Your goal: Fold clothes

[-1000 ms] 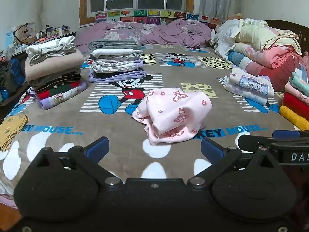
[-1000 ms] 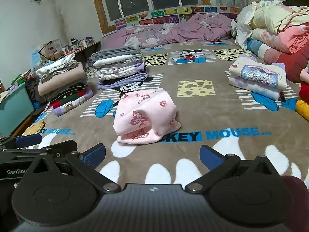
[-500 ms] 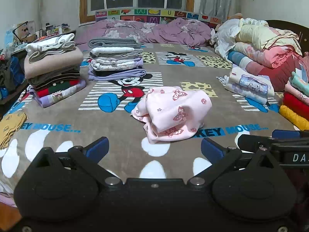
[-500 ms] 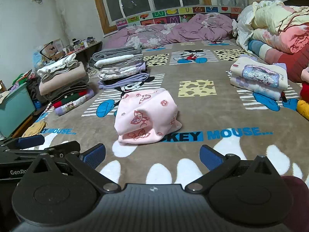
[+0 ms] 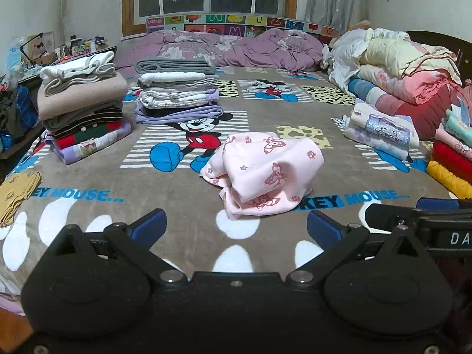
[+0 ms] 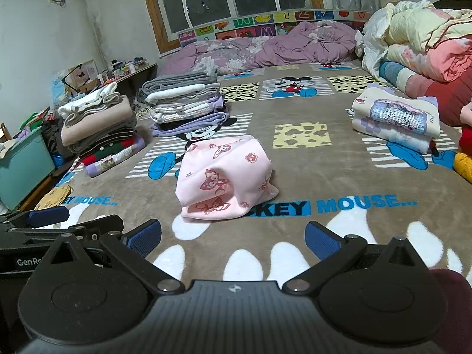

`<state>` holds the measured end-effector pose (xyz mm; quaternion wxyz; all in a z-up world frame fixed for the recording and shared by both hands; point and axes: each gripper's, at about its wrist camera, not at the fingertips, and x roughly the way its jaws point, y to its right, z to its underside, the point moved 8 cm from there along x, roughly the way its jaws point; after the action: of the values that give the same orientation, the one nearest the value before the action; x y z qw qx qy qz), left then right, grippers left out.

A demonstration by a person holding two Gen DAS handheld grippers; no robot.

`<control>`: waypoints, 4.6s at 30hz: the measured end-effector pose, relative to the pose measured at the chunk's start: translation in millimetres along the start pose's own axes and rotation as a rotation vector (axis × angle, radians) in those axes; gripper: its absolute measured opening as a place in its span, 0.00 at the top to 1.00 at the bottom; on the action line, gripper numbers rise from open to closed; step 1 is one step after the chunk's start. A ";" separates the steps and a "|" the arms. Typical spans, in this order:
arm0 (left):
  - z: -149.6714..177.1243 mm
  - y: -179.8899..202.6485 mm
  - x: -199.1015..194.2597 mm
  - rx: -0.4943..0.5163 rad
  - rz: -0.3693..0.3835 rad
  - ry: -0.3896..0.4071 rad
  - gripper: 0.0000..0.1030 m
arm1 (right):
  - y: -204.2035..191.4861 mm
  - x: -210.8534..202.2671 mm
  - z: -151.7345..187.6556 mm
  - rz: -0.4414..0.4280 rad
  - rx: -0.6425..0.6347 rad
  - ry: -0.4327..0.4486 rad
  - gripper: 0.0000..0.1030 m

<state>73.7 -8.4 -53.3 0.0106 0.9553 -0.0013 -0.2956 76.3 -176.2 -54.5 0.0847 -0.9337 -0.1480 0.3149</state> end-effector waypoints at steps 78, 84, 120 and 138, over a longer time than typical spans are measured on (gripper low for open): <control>-49.6 -103.3 254.3 -0.549 0.290 -0.193 0.05 | 91.6 247.8 -106.5 -0.406 0.245 -0.060 0.00; -35.6 -107.2 272.3 -0.606 0.363 -0.215 0.32 | 87.8 283.6 -98.1 -0.511 0.251 -0.124 0.17; -41.3 -17.3 140.1 -0.138 0.562 0.068 0.98 | 72.7 155.3 -58.0 -0.622 0.244 0.078 0.84; 46.1 66.4 74.1 0.127 0.674 -0.102 0.98 | 92.3 66.8 23.0 -0.453 0.249 0.016 0.84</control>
<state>109.0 -76.3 -131.8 0.0481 0.8839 -0.3355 -0.3223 133.4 -239.6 -133.4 0.2685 -0.8615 -0.3126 0.2964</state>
